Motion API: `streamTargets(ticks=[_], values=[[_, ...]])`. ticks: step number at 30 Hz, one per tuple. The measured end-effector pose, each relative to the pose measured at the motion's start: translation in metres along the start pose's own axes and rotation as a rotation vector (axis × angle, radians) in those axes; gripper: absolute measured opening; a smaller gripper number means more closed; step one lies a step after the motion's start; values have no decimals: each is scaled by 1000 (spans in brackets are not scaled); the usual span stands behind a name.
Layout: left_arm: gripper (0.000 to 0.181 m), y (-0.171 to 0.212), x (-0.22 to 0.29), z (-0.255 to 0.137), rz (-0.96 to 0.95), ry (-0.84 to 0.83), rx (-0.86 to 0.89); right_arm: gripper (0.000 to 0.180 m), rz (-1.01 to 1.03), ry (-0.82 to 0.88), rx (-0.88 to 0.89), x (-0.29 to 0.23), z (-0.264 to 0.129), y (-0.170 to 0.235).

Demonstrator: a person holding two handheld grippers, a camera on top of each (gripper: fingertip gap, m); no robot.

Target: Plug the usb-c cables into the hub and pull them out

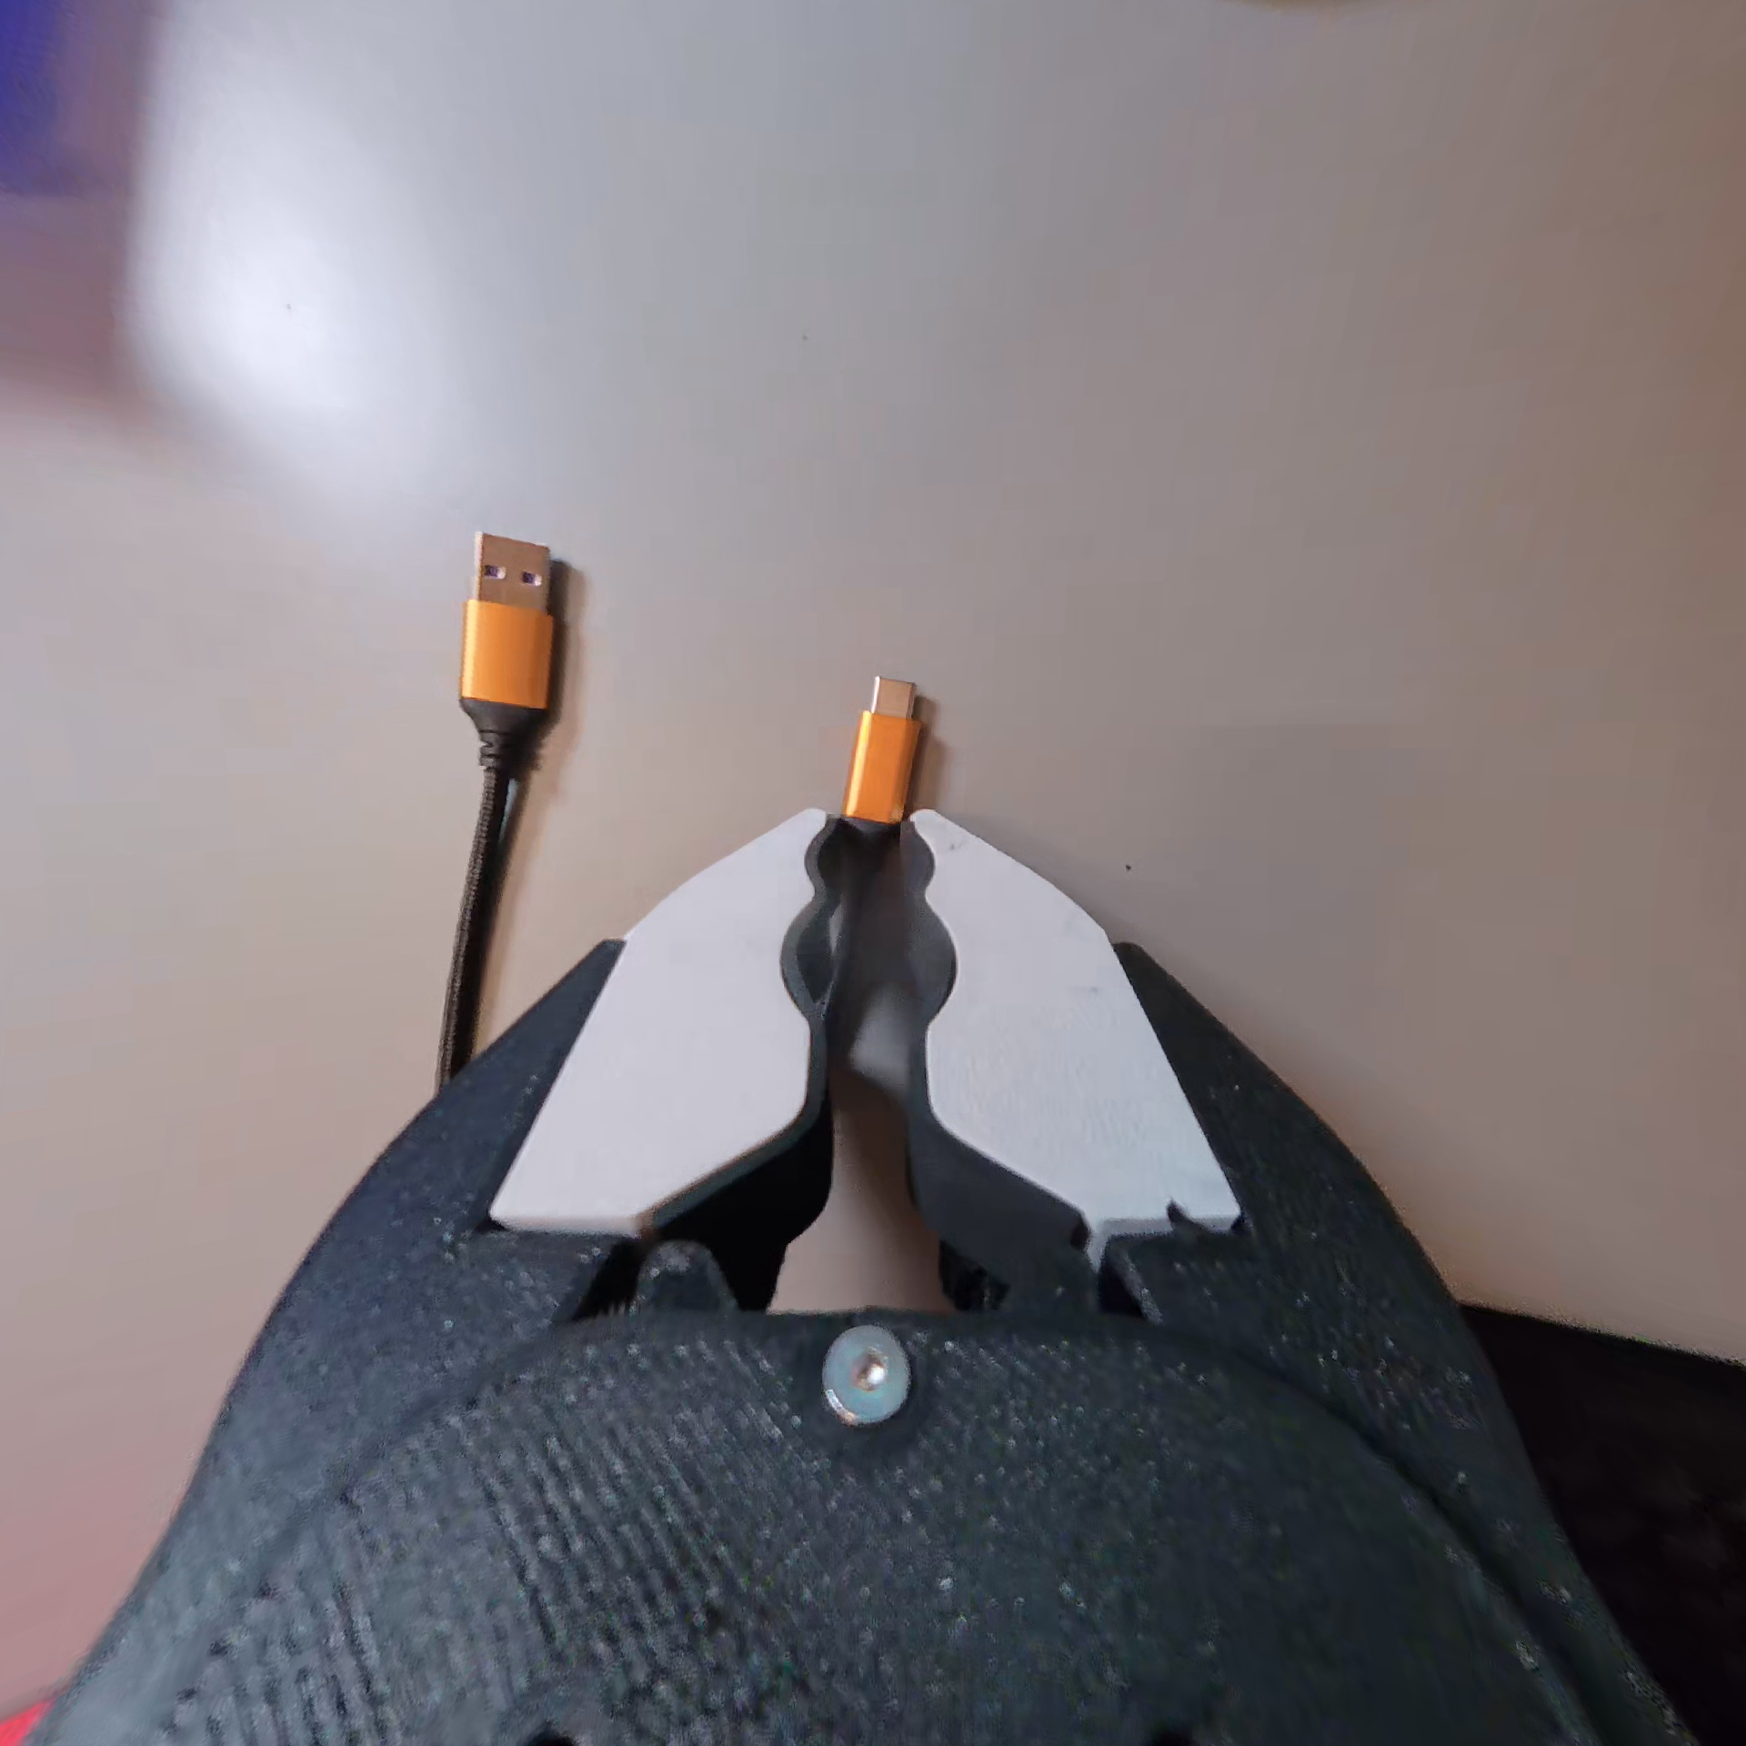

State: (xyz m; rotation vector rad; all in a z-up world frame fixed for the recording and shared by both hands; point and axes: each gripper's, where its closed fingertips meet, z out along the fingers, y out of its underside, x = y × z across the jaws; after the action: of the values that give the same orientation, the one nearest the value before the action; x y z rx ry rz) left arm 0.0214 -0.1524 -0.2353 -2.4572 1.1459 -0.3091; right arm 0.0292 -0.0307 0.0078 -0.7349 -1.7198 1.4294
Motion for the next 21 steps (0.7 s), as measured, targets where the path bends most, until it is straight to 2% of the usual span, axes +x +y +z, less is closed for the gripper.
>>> streamTargets(ticks=[1,5,9,14,17,21], values=[[12,-1,-4,0,-21,-30,4,10,-4,-1,-4,-1,0,0],[11,-9,-18,-13,-169,-17,126,10,-23,1,-26,-3,1,1],[11,-35,-43,-63,-304,31,333,10,-72,17,-98,-4,5,11],[11,-73,-58,-122,-341,119,532,10,-170,33,-218,-7,16,29],[11,-90,-58,-135,-352,211,575,10,-237,26,-254,-12,23,34],[11,-99,-57,-135,-372,305,587,10,-347,43,-358,-13,26,48]])
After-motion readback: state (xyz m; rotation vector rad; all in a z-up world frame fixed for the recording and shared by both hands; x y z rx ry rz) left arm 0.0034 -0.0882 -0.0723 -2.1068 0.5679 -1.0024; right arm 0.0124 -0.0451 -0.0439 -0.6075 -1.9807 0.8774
